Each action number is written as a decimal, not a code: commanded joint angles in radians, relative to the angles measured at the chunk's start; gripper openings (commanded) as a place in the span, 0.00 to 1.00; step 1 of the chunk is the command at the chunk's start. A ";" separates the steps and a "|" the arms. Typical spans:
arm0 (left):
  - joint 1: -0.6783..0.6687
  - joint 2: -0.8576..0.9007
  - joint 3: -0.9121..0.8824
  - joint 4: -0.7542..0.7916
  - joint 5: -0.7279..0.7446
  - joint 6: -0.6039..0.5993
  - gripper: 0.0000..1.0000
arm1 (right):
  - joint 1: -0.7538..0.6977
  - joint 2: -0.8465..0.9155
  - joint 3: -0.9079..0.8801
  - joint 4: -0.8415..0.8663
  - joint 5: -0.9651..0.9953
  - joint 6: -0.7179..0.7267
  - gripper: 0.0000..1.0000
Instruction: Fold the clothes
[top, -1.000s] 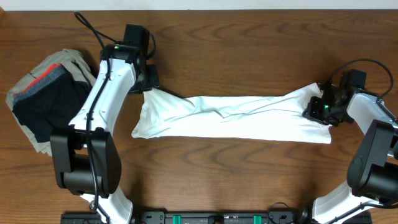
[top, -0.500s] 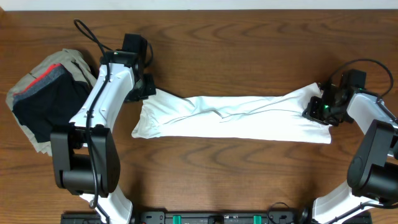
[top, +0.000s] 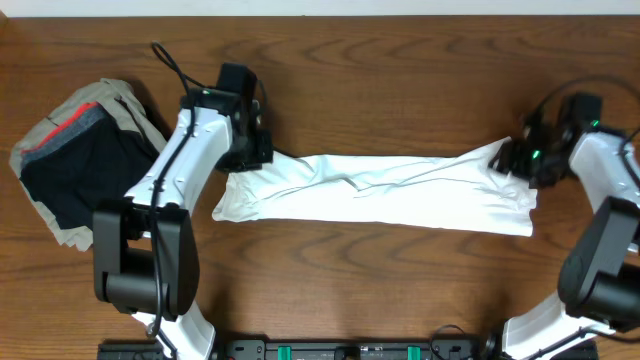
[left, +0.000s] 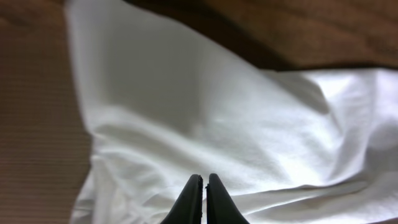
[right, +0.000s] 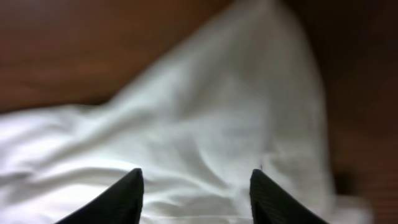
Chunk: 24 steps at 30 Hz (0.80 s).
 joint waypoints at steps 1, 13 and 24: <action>-0.005 0.019 -0.039 0.008 0.009 0.021 0.06 | 0.012 -0.097 0.118 -0.039 -0.054 -0.007 0.55; -0.005 0.019 -0.188 0.137 0.009 0.016 0.07 | 0.329 -0.036 0.119 -0.140 -0.356 -0.086 0.76; -0.004 0.019 -0.232 0.229 0.009 0.016 0.07 | 0.605 0.167 0.119 -0.111 -0.357 -0.064 0.79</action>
